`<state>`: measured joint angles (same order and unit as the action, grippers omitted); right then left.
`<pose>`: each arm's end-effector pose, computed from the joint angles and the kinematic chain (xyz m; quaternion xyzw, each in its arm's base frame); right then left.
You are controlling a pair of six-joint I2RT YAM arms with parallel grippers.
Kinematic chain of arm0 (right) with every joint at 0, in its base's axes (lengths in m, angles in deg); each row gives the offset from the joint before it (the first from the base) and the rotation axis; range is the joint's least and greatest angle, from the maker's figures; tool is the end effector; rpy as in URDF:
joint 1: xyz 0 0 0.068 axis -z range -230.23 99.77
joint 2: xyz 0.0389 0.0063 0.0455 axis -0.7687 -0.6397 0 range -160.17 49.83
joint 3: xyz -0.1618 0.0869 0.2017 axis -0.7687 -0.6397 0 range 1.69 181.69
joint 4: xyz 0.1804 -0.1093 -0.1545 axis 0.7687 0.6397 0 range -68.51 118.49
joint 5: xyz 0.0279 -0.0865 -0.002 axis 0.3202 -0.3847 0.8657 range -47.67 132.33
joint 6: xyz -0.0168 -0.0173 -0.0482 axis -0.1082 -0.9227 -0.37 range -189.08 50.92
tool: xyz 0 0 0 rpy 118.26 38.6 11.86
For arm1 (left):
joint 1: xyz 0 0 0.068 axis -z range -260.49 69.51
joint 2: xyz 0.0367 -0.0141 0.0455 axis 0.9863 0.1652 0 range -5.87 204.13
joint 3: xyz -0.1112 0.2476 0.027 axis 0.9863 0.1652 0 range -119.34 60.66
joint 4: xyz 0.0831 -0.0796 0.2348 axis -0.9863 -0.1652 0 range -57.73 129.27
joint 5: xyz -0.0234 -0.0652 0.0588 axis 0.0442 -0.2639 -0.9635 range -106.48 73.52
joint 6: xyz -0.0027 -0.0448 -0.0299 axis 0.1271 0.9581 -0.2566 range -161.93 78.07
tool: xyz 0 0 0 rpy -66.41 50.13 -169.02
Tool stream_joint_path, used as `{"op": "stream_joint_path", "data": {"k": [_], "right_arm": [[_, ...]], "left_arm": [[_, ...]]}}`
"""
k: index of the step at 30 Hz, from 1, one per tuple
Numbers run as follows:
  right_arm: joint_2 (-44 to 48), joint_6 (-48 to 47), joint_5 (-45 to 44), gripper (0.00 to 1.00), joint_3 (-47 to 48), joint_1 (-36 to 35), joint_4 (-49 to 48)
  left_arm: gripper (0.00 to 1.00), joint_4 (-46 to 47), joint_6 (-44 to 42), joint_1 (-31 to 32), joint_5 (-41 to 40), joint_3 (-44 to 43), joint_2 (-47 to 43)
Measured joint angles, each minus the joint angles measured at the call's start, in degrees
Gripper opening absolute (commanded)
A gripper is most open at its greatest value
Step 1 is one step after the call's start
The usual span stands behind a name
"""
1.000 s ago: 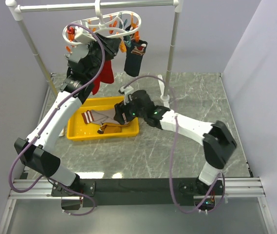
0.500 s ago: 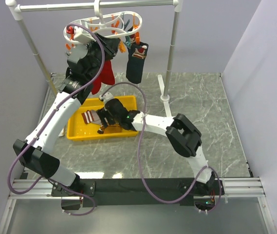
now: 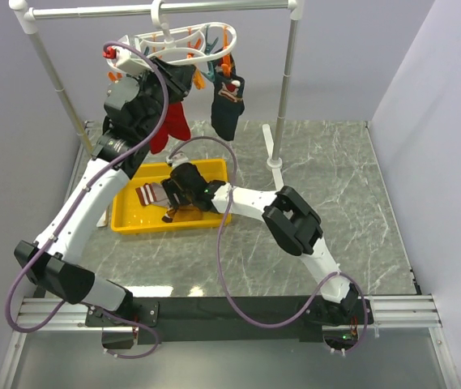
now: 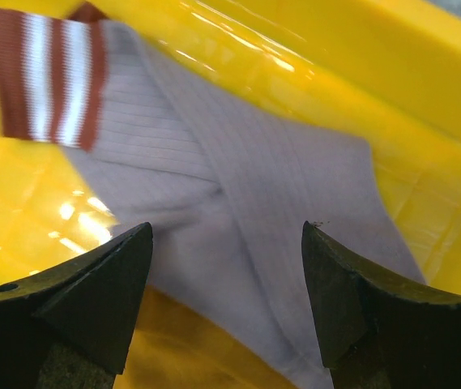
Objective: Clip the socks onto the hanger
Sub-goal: Pick up the sock from the bin.
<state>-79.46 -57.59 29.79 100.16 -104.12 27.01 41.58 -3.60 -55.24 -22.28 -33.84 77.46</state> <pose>0.3103 0.4123 0.1793 -0.2748 0.8449 0.1603 0.4301 0.2950 -0.1351 0.5075 -0.1100 0.6099 -0.3865 0.6831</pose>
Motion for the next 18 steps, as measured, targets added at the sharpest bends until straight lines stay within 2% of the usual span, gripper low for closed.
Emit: {"op": "stream_joint_path", "data": {"k": [7, 8, 9, 10, 12, 13, 15, 16, 18], "right_arm": [[-3.3, 0.9, -1.6, 0.75, 1.6, 1.6, 1.9], [-3.6, 0.9, -1.6, 0.72, 1.9, 1.7, 2.1], [-3.9, 0.8, -1.6, 0.67, 2.3, 1.8, 2.3], [-4.1, 0.6, -1.6, 0.55, 2.7, 1.8, 2.3], [-4.4, 0.3, -1.7, 0.41, 3.0, 1.9, 2.4], [-4.4, 0.3, -1.8, 0.22, 3.0, 1.9, 2.4], [-4.4, -0.1, -2.2, 0.04, 3.0, 2.0, 2.6], [-4.4, -0.2, -2.4, 0.00, 2.8, 2.0, 2.4], [-3.7, -0.3, -2.7, 0.00, 1.5, 2.1, 1.4]], "left_arm": [[0.27, 0.0, 0.0, 0.0, 0.0, 0.5, -0.9], [0.27, 0.0, 0.0, 0.0, 0.0, 0.5, -0.9], [0.27, 0.0, 0.0, 0.0, 0.0, 0.5, -0.9], [0.27, 0.0, 0.0, 0.0, 0.0, 0.5, -0.9], [0.27, -0.1, 0.0, 0.0, 0.0, 0.5, -0.9], [0.27, 0.0, 0.0, 0.0, 0.0, 0.5, -0.9], [0.27, 0.0, 0.0, 0.0, 0.0, 0.5, -0.9], [0.27, -0.1, 0.0, 0.0, 0.0, 0.5, -0.9], [0.27, 0.0, 0.0, 0.0, 0.0, 0.5, -0.9]]}}
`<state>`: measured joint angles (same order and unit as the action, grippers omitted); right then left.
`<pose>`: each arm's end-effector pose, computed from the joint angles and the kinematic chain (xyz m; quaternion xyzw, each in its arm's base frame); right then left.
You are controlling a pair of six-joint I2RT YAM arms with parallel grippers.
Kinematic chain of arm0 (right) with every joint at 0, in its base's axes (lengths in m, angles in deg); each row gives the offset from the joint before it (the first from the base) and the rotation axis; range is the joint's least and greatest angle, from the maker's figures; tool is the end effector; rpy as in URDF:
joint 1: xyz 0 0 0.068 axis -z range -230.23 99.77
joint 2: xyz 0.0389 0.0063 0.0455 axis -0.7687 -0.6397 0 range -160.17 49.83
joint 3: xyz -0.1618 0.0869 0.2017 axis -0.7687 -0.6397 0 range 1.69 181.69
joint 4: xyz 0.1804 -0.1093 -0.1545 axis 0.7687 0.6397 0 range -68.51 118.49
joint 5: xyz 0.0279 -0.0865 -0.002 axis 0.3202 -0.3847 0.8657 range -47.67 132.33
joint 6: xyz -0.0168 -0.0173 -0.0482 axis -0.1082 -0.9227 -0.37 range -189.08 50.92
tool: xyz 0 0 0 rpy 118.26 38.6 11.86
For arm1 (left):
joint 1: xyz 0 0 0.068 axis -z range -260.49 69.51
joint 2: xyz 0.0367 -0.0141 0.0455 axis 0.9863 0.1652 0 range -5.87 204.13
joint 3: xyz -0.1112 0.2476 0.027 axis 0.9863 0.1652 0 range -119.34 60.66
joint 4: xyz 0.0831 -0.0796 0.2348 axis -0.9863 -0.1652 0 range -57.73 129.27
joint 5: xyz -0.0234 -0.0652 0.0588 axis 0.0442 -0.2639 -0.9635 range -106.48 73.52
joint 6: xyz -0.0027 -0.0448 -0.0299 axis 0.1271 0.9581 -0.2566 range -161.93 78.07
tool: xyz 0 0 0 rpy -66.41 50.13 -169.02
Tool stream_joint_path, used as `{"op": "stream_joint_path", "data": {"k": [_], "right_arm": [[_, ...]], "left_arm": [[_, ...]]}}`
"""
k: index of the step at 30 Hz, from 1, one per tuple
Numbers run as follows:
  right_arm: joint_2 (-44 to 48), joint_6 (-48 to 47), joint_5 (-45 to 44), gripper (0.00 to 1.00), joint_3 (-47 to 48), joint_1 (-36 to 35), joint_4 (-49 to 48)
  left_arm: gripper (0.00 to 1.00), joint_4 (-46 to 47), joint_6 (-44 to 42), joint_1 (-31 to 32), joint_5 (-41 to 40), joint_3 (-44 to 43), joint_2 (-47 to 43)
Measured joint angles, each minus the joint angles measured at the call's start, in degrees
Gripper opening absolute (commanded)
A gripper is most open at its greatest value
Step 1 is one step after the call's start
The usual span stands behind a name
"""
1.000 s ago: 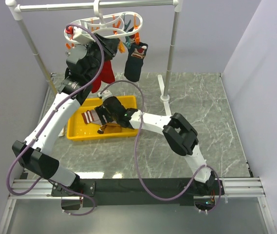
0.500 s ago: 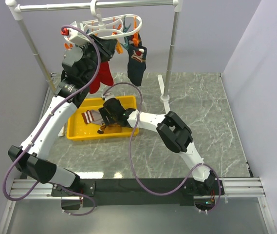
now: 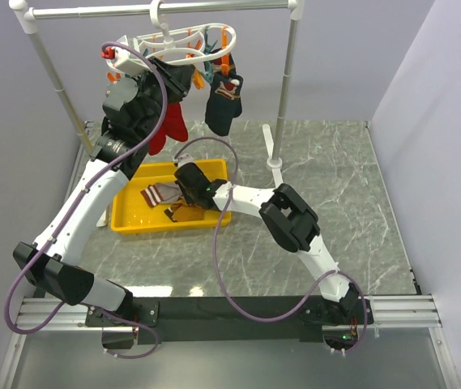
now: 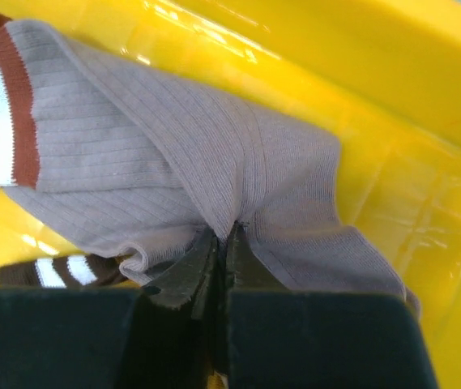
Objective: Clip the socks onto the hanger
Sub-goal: Pick up the sock from the bin.
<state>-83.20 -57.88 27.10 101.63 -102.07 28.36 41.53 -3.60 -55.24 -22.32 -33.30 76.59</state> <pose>0.3294 0.4041 0.1534 -0.2593 0.8618 0.1168 0.4200 0.2908 -0.1330 0.5088 -0.1101 0.6079 -0.3872 0.6844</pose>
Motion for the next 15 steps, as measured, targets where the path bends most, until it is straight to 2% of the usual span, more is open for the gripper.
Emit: {"op": "stream_joint_path", "data": {"k": [5, 15], "right_arm": [[5.2, -0.3, -0.5, 0.00, -6.6, 0.2, 0.3], [22.4, 0.1, -0.8, 0.00, -17.6, 0.7, 6.4]], "left_arm": [[0.27, 0.1, 0.0, 0.0, 0.0, 0.0, 0.0], [0.27, 0.3, 0.0, -0.1, 0.0, 0.2, 0.0]]}}
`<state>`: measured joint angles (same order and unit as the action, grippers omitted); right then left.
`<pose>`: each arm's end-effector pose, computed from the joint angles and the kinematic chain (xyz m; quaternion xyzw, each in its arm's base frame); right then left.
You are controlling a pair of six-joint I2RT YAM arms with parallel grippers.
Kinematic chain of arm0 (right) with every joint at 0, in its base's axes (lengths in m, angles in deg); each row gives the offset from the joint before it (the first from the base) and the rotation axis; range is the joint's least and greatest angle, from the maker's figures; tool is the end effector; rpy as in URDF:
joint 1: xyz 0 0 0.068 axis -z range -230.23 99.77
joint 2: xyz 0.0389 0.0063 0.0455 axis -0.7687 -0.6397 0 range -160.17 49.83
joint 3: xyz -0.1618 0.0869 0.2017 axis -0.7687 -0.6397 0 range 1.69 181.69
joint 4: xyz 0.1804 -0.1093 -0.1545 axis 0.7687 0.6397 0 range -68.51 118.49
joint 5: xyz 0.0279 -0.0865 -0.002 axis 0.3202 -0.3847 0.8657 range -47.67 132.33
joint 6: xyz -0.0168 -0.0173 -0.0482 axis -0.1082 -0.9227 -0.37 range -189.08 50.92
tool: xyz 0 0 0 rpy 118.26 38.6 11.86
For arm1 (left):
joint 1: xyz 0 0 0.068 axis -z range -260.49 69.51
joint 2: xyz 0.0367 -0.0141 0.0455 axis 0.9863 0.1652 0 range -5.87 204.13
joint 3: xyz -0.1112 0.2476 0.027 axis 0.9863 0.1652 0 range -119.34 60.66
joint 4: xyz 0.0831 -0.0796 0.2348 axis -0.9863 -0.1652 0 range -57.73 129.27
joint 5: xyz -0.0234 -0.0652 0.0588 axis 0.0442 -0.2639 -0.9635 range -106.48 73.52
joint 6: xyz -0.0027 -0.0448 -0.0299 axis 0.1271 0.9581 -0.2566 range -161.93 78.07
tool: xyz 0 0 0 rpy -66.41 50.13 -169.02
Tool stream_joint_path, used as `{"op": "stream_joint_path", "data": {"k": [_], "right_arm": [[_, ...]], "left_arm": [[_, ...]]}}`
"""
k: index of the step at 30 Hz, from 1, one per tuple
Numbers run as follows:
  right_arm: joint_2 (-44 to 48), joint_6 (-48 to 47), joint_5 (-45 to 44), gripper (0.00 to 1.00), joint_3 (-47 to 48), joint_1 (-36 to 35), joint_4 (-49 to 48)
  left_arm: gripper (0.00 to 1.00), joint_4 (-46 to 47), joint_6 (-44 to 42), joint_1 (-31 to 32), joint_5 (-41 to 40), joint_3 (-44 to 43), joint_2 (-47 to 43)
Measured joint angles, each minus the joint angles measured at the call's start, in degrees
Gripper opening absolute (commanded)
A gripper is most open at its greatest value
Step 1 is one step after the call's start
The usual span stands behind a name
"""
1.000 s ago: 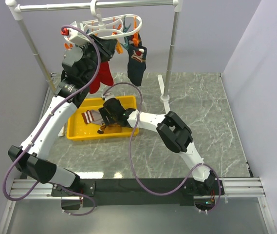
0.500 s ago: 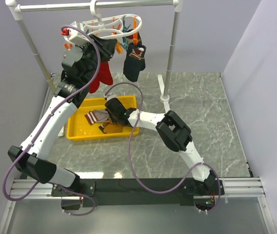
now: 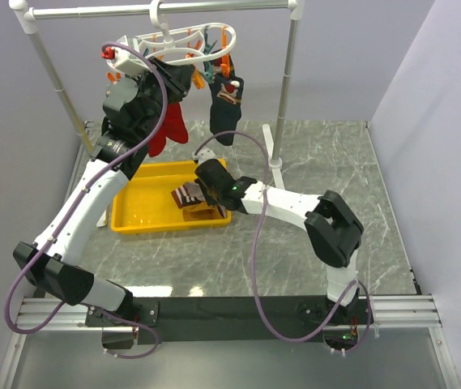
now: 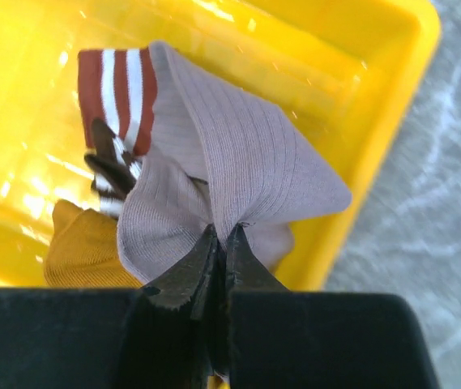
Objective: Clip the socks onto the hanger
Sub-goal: Pick up the sock from the bin.
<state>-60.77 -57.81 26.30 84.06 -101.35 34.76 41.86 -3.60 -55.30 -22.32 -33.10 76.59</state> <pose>0.2827 0.3350 0.2258 -0.2538 0.8684 0.1019 0.4137 0.2912 -0.1329 0.5083 -0.1104 0.6070 -0.3872 0.6852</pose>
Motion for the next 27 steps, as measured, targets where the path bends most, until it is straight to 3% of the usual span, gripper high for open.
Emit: {"op": "stream_joint_path", "data": {"k": [6, 12, 15, 23, 27], "right_arm": [[1.9, 0.9, -0.2, 0.04, -3.6, 0.8, 4.3], [1.5, 2.2, 2.8, 0.50, -3.7, 1.6, 7.7], [1.5, 1.9, 4.6, 0.61, -1.6, 1.7, 9.3], [3.8, -3.3, 9.5, 0.64, 3.1, 2.0, 8.2], [2.3, -5.9, 13.3, 0.59, 9.5, 2.5, 6.8]], "left_arm": [[0.27, 0.3, 0.0, -0.2, 0.0, 0.4, 0.0], [0.27, 1.0, 0.0, -0.3, 0.0, 1.1, 0.0], [0.27, 1.1, 0.0, -0.6, 0.0, 1.2, 0.0], [0.27, 1.4, 0.0, -1.4, 0.0, 1.9, 0.0], [0.27, 1.7, 0.0, -1.8, 0.0, 2.4, 0.0]]}}
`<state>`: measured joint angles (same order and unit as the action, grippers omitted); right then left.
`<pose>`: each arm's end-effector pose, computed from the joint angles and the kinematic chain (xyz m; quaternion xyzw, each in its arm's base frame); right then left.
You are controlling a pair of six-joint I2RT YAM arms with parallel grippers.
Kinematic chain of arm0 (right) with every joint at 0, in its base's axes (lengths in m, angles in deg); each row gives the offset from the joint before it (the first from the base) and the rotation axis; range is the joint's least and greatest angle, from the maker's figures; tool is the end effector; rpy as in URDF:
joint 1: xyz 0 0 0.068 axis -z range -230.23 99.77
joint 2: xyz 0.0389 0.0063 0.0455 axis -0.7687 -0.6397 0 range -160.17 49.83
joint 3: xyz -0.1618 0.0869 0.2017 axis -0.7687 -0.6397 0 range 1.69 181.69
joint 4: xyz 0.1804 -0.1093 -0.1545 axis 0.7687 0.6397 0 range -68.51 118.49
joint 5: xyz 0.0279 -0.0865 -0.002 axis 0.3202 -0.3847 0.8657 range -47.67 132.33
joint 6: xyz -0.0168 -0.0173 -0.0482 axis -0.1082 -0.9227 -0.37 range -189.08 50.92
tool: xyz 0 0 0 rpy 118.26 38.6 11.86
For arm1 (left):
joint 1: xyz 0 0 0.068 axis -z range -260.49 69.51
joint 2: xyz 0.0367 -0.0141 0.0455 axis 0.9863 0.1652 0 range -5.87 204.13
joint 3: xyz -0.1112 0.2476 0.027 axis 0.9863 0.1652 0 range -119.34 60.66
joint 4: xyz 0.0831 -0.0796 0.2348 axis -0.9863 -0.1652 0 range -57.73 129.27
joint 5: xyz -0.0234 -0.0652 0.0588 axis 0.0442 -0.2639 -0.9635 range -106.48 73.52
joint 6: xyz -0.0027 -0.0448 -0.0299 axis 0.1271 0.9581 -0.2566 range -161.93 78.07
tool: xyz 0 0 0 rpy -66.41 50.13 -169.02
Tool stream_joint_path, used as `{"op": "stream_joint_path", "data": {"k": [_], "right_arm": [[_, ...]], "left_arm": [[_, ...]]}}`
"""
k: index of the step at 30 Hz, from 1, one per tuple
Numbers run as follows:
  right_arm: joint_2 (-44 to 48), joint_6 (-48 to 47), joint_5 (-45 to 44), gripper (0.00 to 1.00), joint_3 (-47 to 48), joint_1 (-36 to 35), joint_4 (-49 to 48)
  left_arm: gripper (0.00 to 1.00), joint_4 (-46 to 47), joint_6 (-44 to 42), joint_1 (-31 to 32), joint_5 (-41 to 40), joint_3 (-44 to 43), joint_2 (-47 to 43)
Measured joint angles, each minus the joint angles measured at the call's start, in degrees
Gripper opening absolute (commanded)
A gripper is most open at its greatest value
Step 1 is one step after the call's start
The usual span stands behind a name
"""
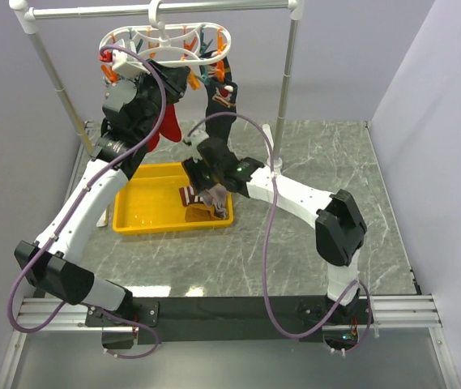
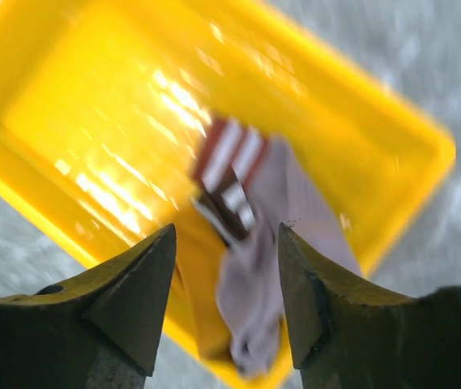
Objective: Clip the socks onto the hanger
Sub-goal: Pick up the sock from the bin.
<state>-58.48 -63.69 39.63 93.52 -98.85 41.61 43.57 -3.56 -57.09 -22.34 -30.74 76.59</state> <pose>0.2941 0.3312 0.2868 -0.3192 0.8343 0.1852 0.4097 0.2993 -0.1255 0.4976 -0.1206 0.6096 -0.3746 0.6882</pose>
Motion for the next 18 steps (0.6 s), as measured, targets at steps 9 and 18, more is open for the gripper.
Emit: {"op": "stream_joint_path", "data": {"k": [9, 18], "right_arm": [[-10.6, -5.7, 8.9, 0.57, 6.6, 0.3, -5.5], [-19.2, -9.2, 13.1, 0.60, 8.9, 0.7, -5.1]], "left_arm": [[0.27, 0.6, 0.2, -0.2, 0.0, 0.2, 0.0], [0.27, 0.6, 0.2, -0.3, 0.0, 0.2, 0.0]]}}
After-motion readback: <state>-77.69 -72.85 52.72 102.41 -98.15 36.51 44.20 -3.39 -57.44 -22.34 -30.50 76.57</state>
